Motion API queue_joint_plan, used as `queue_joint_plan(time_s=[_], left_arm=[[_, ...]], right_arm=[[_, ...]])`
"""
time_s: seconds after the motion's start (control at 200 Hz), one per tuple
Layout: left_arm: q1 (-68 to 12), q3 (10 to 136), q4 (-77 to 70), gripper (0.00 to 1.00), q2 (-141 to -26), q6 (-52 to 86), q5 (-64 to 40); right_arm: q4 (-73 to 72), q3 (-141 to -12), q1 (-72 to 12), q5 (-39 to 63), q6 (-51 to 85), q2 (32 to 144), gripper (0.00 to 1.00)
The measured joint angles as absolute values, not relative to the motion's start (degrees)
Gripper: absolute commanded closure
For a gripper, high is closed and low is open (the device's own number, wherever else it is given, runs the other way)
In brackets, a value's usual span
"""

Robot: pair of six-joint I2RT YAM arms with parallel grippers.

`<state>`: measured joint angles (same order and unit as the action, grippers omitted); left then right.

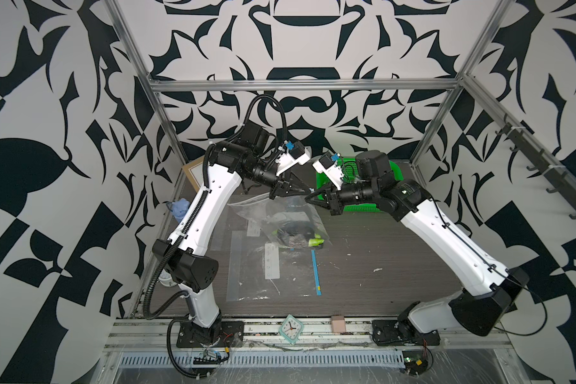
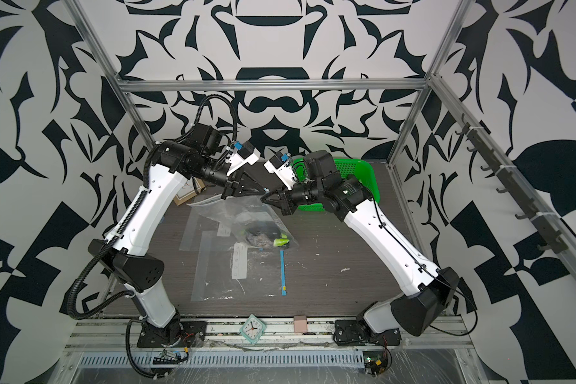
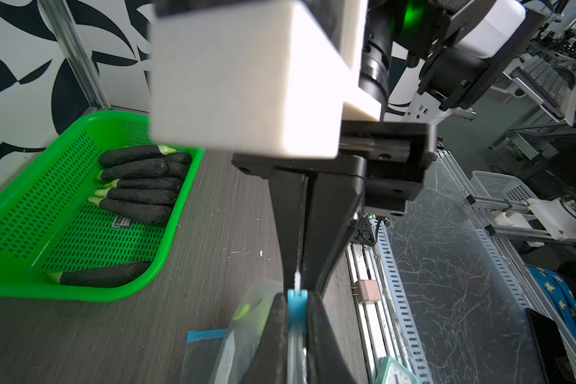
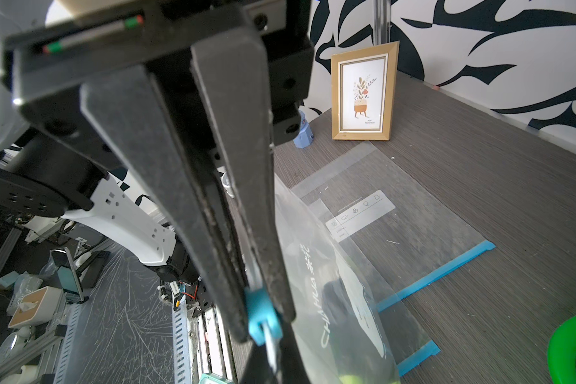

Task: Place the eggplant in a zip-top bag and seal the zipper
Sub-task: Zip the zipper on the zipper food storage bag.

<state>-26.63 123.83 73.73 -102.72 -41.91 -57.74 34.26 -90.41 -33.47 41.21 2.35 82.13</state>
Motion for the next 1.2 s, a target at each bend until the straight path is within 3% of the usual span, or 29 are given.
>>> queue_joint_plan(time_s=[0.13, 0.21, 0.275, 0.455, 1.2], left_arm=[[-26.6, 123.8, 73.7, 1.00, -102.7, -41.9, -57.7], [-26.6, 123.8, 73.7, 1.00, -102.7, -41.9, -57.7], [-26.6, 123.8, 73.7, 1.00, -102.7, -41.9, -57.7], [-26.6, 123.8, 73.5, 1.00, -102.7, -41.8, -57.7], [-27.5, 123.6, 70.8, 0.95, -102.7, -39.9, -55.0]], right_arm=[[33.6, -90.1, -33.5, 40.8, 2.6, 82.1, 0.85], [32.0, -89.2, -33.1, 40.6, 2.8, 81.8, 0.82], [30.9, -88.5, -32.9, 40.6, 3.0, 81.5, 0.83], [28.7, -87.2, -32.6, 40.5, 3.7, 80.6, 1.00], [28.2, -81.9, -25.8, 41.0, 3.7, 72.5, 1.00]])
